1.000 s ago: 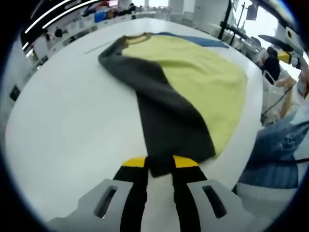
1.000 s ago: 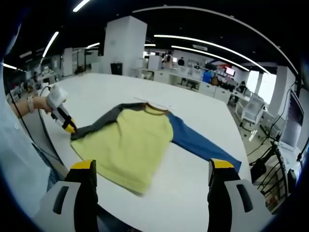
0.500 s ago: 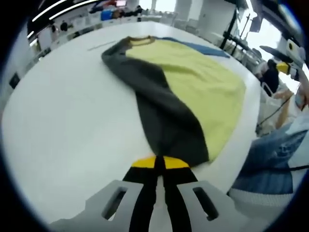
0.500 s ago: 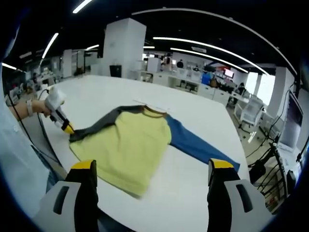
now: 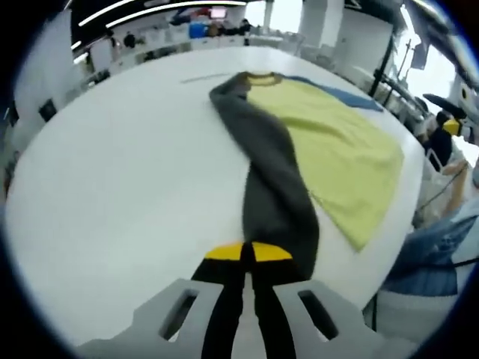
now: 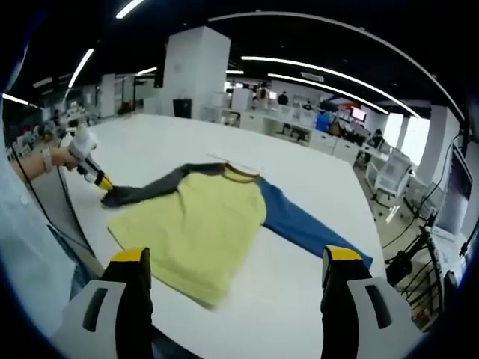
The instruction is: Fold the garment on the visible template until the final outline fits inside the template.
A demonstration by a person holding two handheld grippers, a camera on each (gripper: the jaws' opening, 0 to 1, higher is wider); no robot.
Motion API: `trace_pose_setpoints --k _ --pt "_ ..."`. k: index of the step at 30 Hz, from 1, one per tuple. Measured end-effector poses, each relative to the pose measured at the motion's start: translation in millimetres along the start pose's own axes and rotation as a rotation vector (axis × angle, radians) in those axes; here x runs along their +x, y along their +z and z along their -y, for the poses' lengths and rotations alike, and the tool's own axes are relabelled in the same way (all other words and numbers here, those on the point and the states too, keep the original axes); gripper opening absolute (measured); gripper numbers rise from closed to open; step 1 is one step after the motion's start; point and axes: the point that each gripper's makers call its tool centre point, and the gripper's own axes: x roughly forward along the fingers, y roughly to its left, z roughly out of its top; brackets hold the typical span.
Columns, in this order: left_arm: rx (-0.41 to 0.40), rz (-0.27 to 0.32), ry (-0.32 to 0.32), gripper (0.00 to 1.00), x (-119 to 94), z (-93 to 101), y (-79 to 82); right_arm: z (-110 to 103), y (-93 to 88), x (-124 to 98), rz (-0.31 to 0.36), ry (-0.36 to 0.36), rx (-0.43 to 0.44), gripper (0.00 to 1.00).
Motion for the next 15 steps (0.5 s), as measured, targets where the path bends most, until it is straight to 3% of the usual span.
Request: trace_pose_setpoints --k 9,11,15 --pt "0.048 0.005 0.079 0.00 -16.9 -34.2 17.6 3.3 8.1 -3.1 0.006 -0.011 -0.020 0.94" --pt "0.108 -0.014 0.136 0.00 -20.8 -49.6 18.1 6.1 11.2 -5.3 0.013 -0.018 -0.020 0.94" --pt "0.126 -0.018 0.135 0.00 -21.8 -59.4 19.4 8.5 10.5 -6.4 0.007 -0.024 -0.024 0.94"
